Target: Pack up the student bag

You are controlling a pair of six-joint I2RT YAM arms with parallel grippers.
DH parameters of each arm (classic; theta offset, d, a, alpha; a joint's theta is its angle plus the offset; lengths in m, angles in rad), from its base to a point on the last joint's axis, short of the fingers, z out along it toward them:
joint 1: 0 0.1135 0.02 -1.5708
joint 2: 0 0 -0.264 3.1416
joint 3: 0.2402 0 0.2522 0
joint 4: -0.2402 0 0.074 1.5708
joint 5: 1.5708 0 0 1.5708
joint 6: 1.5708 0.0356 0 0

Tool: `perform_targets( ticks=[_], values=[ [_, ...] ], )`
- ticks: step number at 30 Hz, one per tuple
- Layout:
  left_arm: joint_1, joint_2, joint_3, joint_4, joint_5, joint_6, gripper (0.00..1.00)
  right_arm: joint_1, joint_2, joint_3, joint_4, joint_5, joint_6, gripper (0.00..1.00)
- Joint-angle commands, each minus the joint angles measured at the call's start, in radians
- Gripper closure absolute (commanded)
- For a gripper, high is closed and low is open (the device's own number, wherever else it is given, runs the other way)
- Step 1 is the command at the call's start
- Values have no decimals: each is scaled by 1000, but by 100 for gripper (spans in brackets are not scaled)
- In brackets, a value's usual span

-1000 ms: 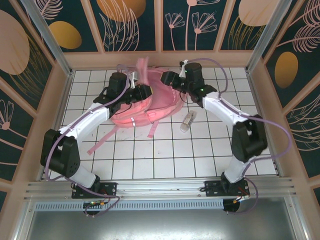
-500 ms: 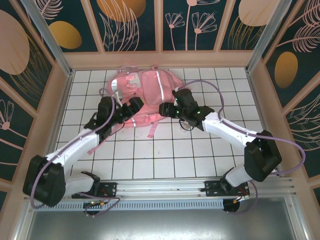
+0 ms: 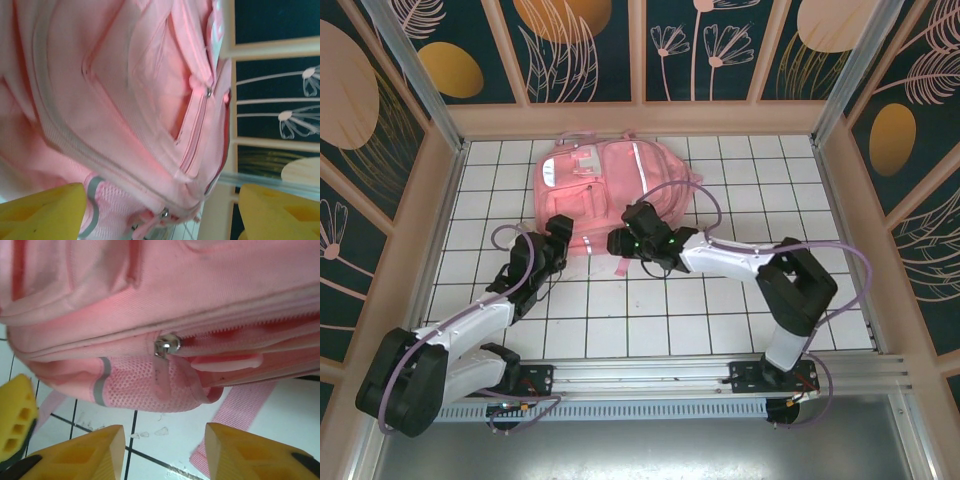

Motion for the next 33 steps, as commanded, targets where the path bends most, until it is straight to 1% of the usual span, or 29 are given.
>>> perform_targets(
  ticks=[1,4,7,10,13,14,18,22,25,27,30,33],
  values=[
    [5,7,-29,57,-111,-41,21,2,41,54,44,42,75,55],
    [5,23,-34,64,-129,-26,22,-5,65,64,55,68,78,55],
    [8,44,-34,77,-132,-18,22,-19,97,79,98,26,92,56],
    [14,70,-33,96,-123,-20,22,-26,141,108,106,8,109,59],
    [17,88,-30,104,-117,-18,22,-34,174,122,122,1,117,69],
    [18,91,-32,107,-117,-18,22,-40,180,123,128,1,122,71],
    [22,101,-31,111,-122,-19,22,-54,195,117,149,-28,132,74],
    [25,117,-30,119,-123,-18,22,-57,204,114,154,-30,118,74],
    [27,136,-25,125,-127,-17,22,-58,196,98,185,-46,106,88],
    [29,155,-22,133,-140,-13,22,-60,186,98,190,-62,72,100],
    [35,201,-6,144,-194,25,22,-61,175,120,139,-97,-4,100],
    [56,280,26,153,-245,56,21,-61,162,153,19,-150,-88,100]
  ],
)
